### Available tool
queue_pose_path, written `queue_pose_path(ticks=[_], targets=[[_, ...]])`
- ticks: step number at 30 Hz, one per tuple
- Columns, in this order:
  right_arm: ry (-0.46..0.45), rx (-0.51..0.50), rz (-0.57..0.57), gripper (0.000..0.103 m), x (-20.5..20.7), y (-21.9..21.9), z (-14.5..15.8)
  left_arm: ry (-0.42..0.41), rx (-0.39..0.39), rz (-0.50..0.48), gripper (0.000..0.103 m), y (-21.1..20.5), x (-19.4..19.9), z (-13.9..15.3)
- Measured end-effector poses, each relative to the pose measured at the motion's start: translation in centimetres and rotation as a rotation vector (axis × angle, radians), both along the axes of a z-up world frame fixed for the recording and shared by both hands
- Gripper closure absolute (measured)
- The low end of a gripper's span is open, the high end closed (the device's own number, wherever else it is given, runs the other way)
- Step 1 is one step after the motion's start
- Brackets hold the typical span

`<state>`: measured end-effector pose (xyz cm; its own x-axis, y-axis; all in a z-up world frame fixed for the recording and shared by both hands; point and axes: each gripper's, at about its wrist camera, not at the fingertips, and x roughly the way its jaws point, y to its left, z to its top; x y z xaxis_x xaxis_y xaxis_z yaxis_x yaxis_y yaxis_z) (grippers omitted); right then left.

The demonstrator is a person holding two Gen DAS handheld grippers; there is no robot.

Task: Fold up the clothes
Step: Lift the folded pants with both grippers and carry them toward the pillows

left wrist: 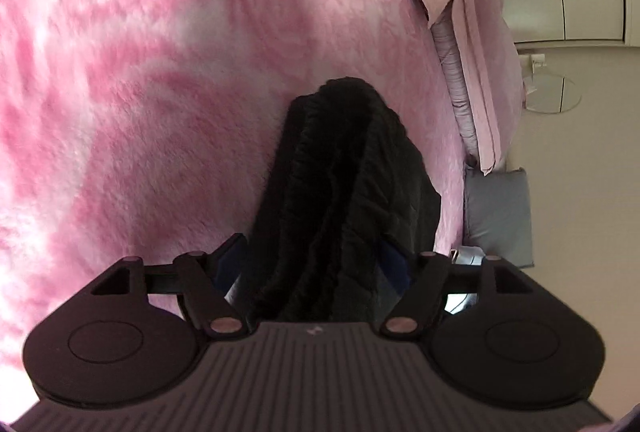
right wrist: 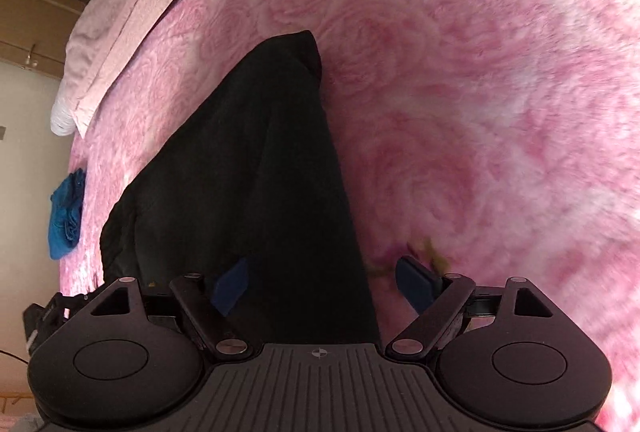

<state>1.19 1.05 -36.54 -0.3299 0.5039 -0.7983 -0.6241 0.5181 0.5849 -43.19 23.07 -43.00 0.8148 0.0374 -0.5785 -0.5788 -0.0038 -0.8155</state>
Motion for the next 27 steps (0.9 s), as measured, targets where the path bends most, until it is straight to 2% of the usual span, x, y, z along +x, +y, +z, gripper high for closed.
queue_pose_path(ticks=[2, 6, 12, 15, 16, 18, 20, 21, 22, 24, 27], targets=[[0.021, 0.017, 0.002, 0.019, 0.4, 0.2, -0.8, -0.016, 0.005, -0.005, 0.031, 0.1, 0.5, -0.4], [0.062, 0.051, 0.005, 0.003, 1.2, 0.7, -2.3, 0.016, 0.048, -0.052, 0.029, 0.3, 2.1, 0.0], [0.085, 0.083, 0.016, 0.003, 1.4, 1.0, -2.4, 0.045, 0.043, -0.08, 0.029, 0.8, 3.6, 0.1], [0.094, 0.104, 0.041, 0.004, 1.0, 1.8, -2.8, 0.043, 0.042, -0.097, 0.039, 1.1, 3.7, 0.1], [0.1, 0.114, 0.055, 0.01, 0.8, 2.1, -2.9, 0.034, 0.038, -0.1, 0.043, 1.1, 3.7, 0.0], [0.108, 0.123, 0.051, 0.03, 0.8, 2.0, -2.8, 0.021, 0.031, -0.097, 0.049, 1.2, 3.8, -0.2], [0.117, 0.131, 0.048, 0.03, 0.7, 2.0, -2.6, 0.013, 0.033, -0.098, 0.053, 0.9, 3.7, -0.2], [0.121, 0.136, 0.046, 0.04, 0.7, 2.0, -2.6, 0.011, 0.038, -0.099, 0.055, 0.8, 3.7, -0.1], [0.126, 0.14, 0.044, 0.058, 0.7, 2.0, -2.5, 0.008, 0.049, -0.103, 0.06, 0.7, 3.7, 0.2], [0.134, 0.149, 0.041, 0.076, 0.7, 1.9, -2.3, 0.005, 0.072, -0.109, 0.064, 0.6, 3.7, 0.8], [0.127, 0.161, 0.048, 0.08, 0.3, 1.9, -1.6, 0.008, 0.094, -0.107, 0.066, 0.3, 3.8, 2.1]])
